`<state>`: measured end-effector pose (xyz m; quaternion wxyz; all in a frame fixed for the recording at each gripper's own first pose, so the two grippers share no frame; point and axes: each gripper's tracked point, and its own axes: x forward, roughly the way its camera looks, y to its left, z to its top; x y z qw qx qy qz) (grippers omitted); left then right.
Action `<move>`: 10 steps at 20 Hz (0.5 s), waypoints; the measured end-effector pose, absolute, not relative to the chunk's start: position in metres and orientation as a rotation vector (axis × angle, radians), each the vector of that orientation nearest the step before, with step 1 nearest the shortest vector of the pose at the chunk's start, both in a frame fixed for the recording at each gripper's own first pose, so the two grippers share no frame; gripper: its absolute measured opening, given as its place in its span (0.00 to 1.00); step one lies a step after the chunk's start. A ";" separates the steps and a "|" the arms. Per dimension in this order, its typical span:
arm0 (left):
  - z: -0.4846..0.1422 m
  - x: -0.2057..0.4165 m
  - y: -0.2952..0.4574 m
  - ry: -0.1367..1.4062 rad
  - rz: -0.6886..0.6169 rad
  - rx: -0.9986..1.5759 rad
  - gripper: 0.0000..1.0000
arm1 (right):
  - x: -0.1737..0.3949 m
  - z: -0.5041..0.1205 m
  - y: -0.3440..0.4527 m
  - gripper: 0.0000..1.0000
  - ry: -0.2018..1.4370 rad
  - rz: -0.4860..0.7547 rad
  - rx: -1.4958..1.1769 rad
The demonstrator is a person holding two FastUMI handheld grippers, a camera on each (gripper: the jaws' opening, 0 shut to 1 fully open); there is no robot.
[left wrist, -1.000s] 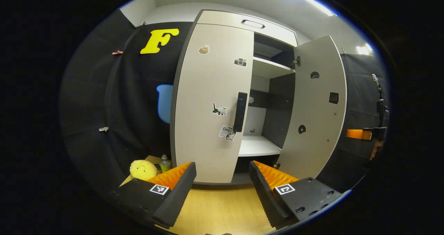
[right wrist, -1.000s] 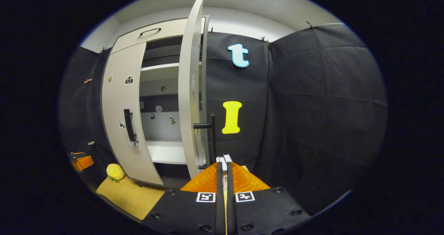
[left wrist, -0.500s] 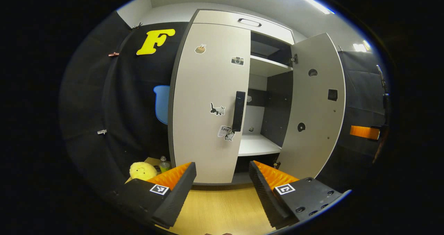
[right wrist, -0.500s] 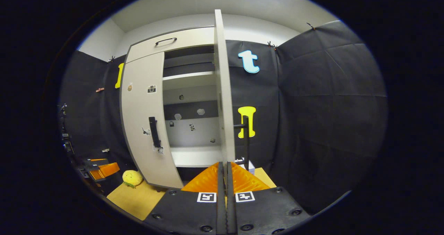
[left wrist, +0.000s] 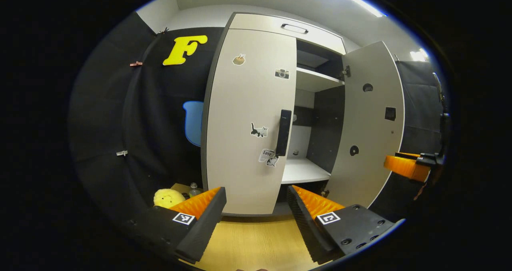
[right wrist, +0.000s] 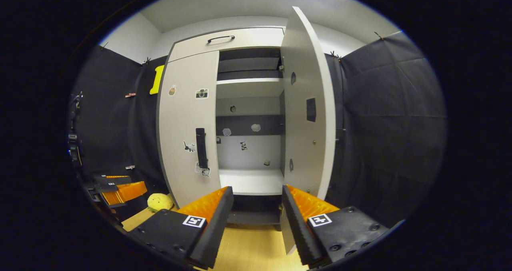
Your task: Open the right door of the double-door shoe cabinet with the right hand, and open the left door with the left hand.
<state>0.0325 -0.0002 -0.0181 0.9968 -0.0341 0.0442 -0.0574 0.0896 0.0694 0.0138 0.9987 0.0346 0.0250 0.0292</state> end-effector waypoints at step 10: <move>0.025 0.083 -0.005 0.032 -0.078 -0.043 0.95 | 0.107 -0.009 0.080 0.96 0.057 0.077 0.067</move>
